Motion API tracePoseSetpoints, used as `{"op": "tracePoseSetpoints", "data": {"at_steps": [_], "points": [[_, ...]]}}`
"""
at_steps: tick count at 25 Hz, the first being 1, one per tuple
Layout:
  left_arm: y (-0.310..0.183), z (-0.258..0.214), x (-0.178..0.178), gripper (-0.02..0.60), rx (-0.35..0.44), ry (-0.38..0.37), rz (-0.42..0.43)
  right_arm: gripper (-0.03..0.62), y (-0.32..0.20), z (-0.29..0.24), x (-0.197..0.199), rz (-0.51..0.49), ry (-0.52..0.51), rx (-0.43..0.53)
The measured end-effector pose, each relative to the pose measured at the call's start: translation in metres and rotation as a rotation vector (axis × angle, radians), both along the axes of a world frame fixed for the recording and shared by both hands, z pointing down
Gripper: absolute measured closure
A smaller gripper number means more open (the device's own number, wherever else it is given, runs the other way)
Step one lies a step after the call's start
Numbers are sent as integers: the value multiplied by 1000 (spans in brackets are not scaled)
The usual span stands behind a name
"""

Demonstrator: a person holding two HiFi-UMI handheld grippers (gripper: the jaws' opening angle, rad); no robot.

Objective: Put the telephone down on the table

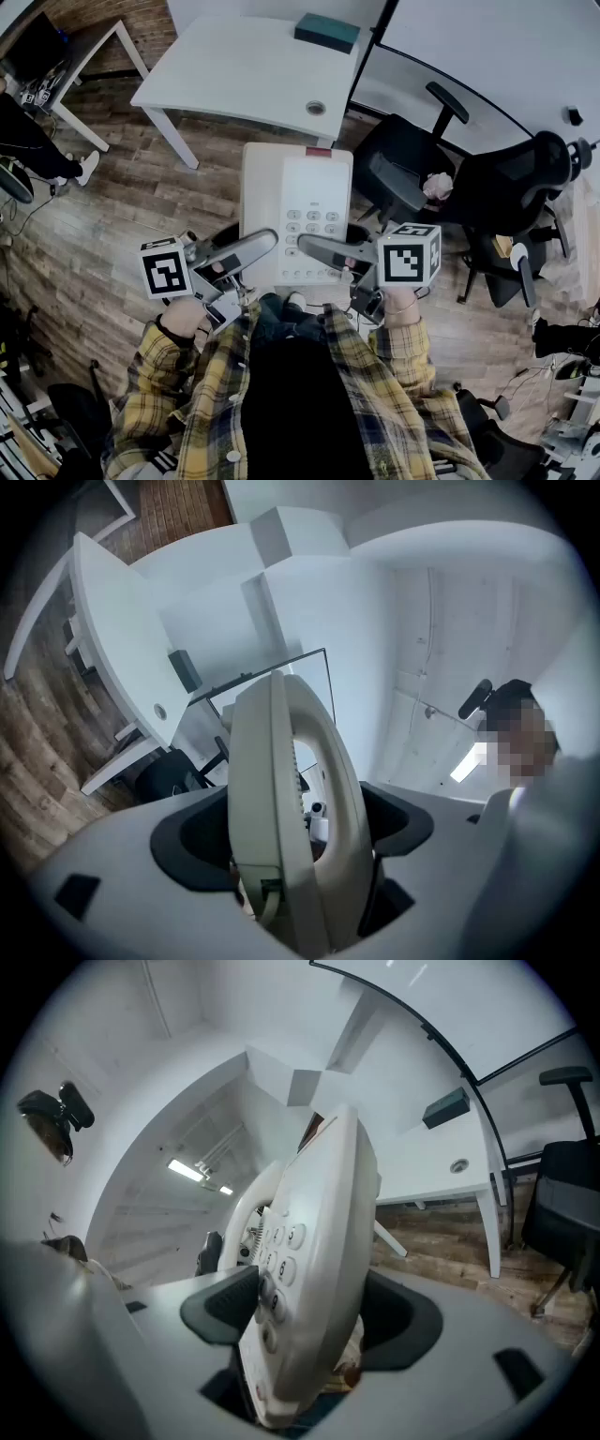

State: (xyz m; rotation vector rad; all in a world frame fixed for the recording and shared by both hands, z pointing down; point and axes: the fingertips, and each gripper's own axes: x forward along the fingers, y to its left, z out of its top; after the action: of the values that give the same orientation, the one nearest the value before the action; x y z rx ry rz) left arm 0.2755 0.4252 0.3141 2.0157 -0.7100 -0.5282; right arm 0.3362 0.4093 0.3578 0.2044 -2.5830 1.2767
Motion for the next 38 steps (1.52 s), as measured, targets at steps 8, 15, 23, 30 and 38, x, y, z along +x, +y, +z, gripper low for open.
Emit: {"op": "tracePoseSetpoints", "data": {"at_steps": [8, 15, 23, 30, 38], "points": [[1, 0, 0, 184, 5, -4, -6, 292, 0, -1, -1, -3, -3, 5], [-1, -1, -2, 184, 8, 0, -8, 290, -2, -2, -2, 4, 1, 4], [1, 2, 4, 184, 8, -3, -24, 290, -1, 1, 3, -2, -9, 1], [-1, 3, 8, 184, 3, -3, -51, 290, -5, 0, 4, -26, -21, 2], [-36, 7, -23, 184, 8, 6, -70, 290, -42, 5, -26, -37, -16, -5]]}}
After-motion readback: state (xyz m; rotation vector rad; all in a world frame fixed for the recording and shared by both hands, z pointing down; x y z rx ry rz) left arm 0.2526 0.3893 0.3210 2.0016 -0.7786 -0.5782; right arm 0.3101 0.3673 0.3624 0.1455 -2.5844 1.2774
